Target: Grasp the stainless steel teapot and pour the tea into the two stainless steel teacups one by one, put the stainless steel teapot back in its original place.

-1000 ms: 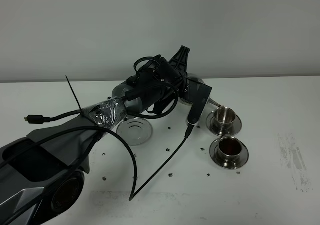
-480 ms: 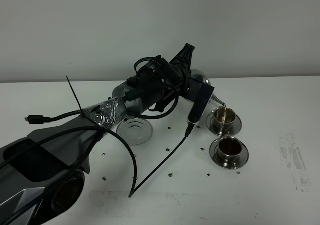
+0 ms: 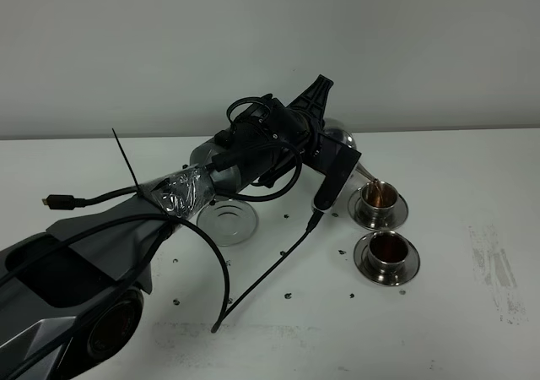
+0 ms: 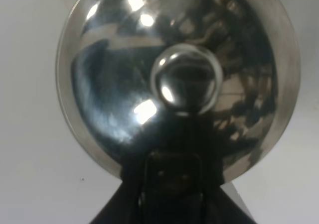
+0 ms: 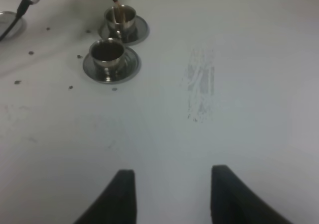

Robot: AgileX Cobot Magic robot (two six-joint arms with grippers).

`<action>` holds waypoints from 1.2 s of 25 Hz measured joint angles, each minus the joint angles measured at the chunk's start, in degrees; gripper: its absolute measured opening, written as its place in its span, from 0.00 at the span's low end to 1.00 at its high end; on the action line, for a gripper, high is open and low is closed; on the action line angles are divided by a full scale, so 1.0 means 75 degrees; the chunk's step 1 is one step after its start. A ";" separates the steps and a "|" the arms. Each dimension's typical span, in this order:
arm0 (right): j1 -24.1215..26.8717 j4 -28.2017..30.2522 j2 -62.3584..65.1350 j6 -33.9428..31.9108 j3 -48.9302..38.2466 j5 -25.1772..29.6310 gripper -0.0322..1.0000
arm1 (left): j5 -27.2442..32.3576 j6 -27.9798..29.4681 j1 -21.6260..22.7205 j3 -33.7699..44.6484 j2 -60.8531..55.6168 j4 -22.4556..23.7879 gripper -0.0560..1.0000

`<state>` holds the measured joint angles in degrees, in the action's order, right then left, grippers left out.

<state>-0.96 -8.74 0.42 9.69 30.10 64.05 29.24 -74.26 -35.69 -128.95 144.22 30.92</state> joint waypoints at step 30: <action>0.0000 0.0000 0.0000 0.0000 0.0000 0.0000 0.36 | -0.0338 -0.0607 0.0000 0.0000 0.0000 0.0290 0.26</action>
<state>-0.96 -8.74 0.42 9.69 30.10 64.05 26.70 -78.81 -35.69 -128.95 144.22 33.09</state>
